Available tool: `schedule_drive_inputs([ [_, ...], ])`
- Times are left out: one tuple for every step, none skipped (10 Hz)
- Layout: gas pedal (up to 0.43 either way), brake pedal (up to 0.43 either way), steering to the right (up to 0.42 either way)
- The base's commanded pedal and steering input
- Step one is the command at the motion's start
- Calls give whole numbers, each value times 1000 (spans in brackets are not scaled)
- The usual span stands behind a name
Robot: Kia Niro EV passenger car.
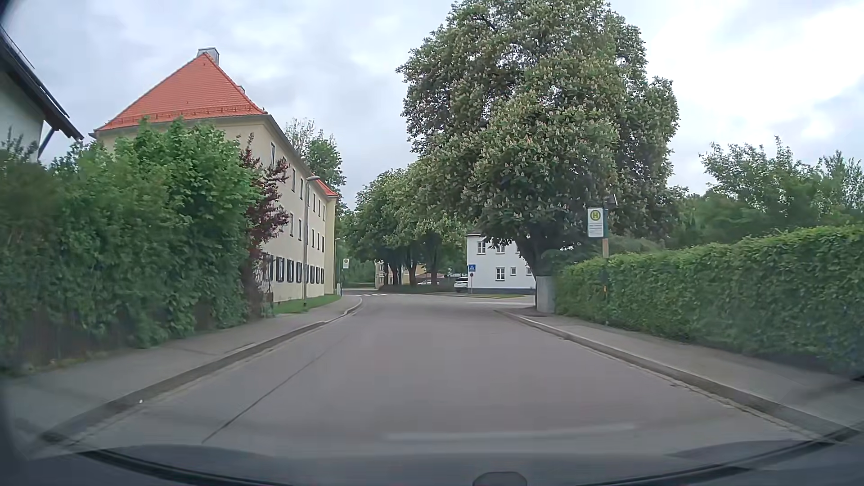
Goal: Follow the waypoints while adhering to traffic rules and regulations
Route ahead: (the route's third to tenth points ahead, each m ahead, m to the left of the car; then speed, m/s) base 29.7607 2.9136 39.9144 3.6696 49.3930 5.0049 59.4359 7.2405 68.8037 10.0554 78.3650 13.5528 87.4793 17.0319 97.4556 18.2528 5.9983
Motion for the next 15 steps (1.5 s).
schedule_drive_inputs([
  [79,0,26],
  [47,0,26],
  [8,0,24],
  [0,0,18],
  [0,0,15],
  [0,0,11],
  [0,0,7],
  [0,0,5],
  [28,0,4],
  [67,0,3],
  [67,0,3],
  [67,0,1],
  [87,0,-3],
  [98,0,-6],
  [87,0,-10],
])
